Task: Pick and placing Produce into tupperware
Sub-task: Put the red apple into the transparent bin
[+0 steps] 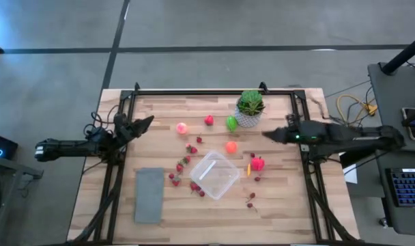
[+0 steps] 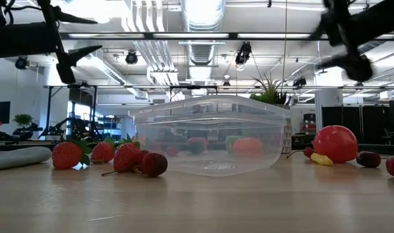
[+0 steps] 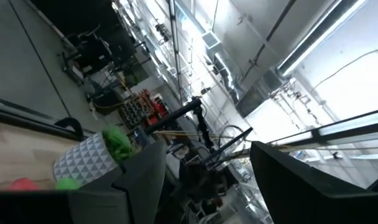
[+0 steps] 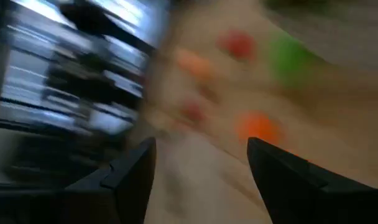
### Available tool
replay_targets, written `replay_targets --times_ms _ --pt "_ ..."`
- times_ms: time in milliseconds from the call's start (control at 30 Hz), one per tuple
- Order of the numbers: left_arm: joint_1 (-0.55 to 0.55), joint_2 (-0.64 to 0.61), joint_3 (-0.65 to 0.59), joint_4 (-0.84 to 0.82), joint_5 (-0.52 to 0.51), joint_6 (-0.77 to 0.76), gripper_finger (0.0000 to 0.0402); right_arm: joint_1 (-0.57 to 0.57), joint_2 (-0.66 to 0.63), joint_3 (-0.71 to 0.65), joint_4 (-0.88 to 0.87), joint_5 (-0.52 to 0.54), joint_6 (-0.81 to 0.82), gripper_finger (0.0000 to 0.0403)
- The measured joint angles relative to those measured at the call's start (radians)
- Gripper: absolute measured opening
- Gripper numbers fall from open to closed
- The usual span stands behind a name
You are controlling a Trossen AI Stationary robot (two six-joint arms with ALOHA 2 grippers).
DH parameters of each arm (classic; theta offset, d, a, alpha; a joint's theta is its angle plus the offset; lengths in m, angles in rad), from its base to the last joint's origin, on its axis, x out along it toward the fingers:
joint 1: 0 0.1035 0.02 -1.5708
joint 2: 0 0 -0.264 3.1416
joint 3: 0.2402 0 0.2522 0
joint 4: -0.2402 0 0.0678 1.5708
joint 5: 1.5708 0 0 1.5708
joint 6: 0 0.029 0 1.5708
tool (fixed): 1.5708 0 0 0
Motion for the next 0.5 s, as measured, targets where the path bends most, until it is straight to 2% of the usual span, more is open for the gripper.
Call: replay_targets --times_ms 100,167,333,500 --pt "0.000 0.000 0.000 -0.019 0.009 0.040 0.0221 0.000 0.159 0.166 -0.418 -0.040 0.051 0.0244" --pt "0.000 0.000 0.000 -0.042 0.023 0.045 0.0221 0.000 0.234 0.238 -0.535 -0.062 0.049 0.0244" --pt "0.000 0.006 0.000 -0.148 0.102 0.051 0.0221 0.000 0.348 0.281 -0.547 -0.161 0.037 0.0247" --pt "-0.001 0.036 0.000 -0.208 0.225 0.155 0.0221 0.020 0.441 0.278 -0.533 -0.245 0.060 0.0257"
